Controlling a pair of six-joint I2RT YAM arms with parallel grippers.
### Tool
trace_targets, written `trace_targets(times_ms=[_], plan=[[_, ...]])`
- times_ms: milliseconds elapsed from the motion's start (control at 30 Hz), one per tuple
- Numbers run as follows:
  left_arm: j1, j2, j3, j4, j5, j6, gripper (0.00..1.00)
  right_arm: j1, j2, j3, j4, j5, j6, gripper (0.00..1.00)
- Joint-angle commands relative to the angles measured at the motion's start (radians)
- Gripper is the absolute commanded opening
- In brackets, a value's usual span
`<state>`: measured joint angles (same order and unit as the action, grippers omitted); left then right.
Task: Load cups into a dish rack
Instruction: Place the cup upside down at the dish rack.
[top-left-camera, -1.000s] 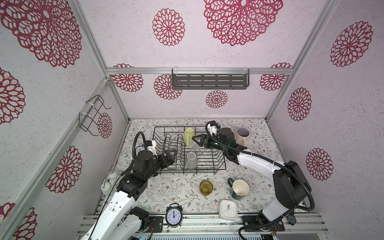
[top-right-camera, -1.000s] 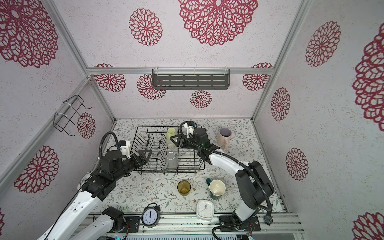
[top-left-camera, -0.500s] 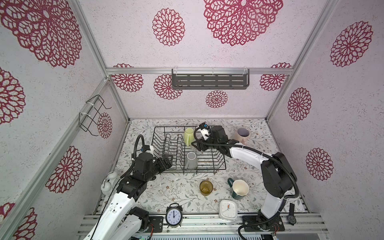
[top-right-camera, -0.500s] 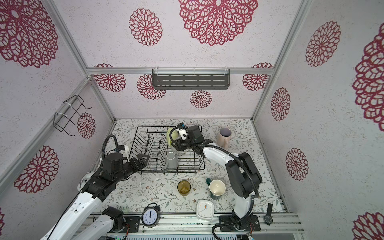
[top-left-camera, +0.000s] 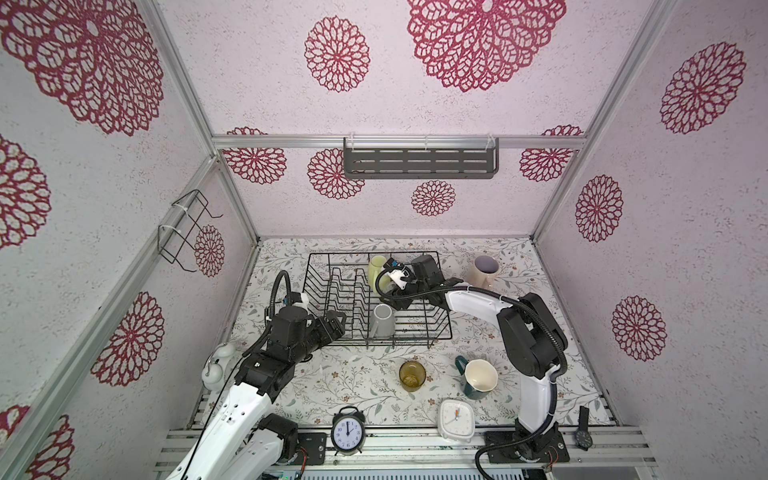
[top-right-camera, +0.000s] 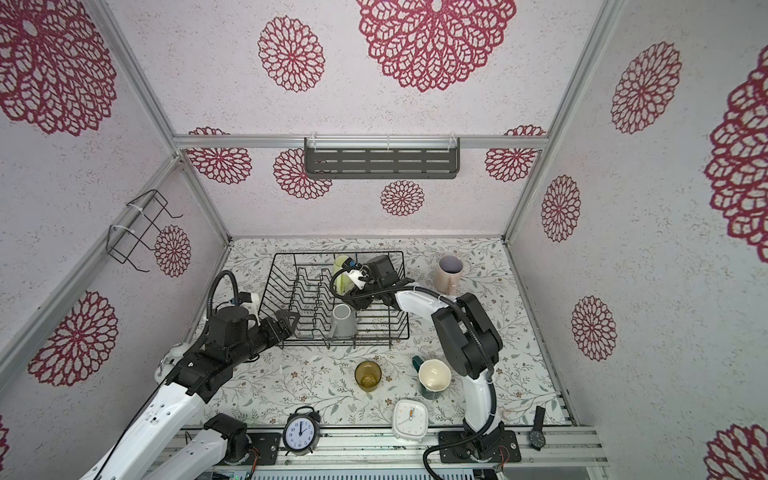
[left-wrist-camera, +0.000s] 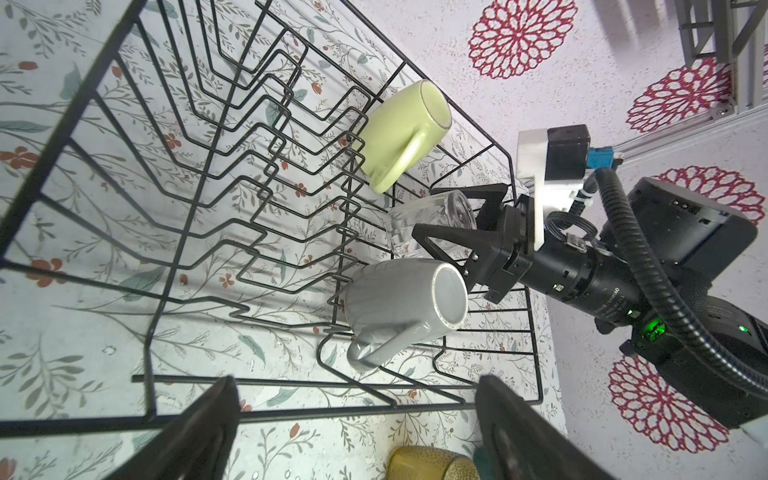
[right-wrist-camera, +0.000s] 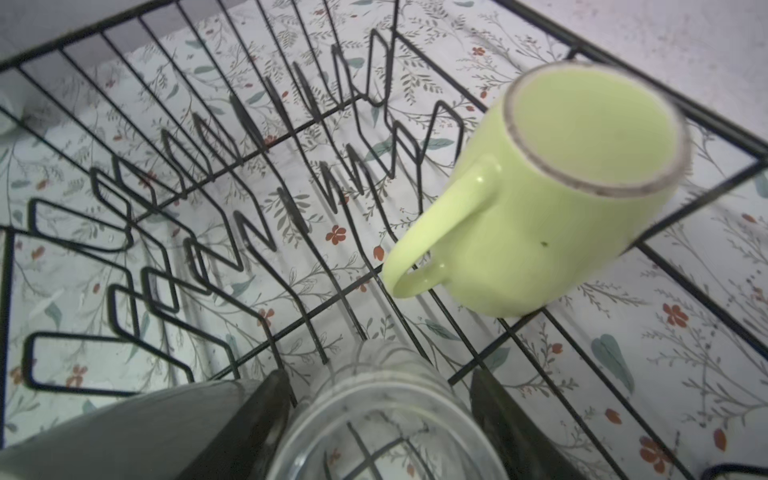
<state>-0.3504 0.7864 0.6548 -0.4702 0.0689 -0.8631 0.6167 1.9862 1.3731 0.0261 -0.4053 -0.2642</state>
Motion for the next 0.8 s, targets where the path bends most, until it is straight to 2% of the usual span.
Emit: trace_targets(times_ms=[0, 600, 767], plan=[[0.012, 0.008, -0.009, -0.002, -0.006, 0.014, 0.92, -0.002, 0.016, 0.057, -0.023, -0.076, -0.146, 0.56], [0.013, 0.023, -0.011, 0.011, -0.008, -0.001, 0.91, 0.036, 0.175, 0.223, -0.072, -0.084, -0.149, 0.55], [0.013, 0.039, -0.009, 0.021, 0.001, -0.006, 0.91, 0.037, 0.199, 0.245, -0.08, -0.062, -0.15, 0.6]])
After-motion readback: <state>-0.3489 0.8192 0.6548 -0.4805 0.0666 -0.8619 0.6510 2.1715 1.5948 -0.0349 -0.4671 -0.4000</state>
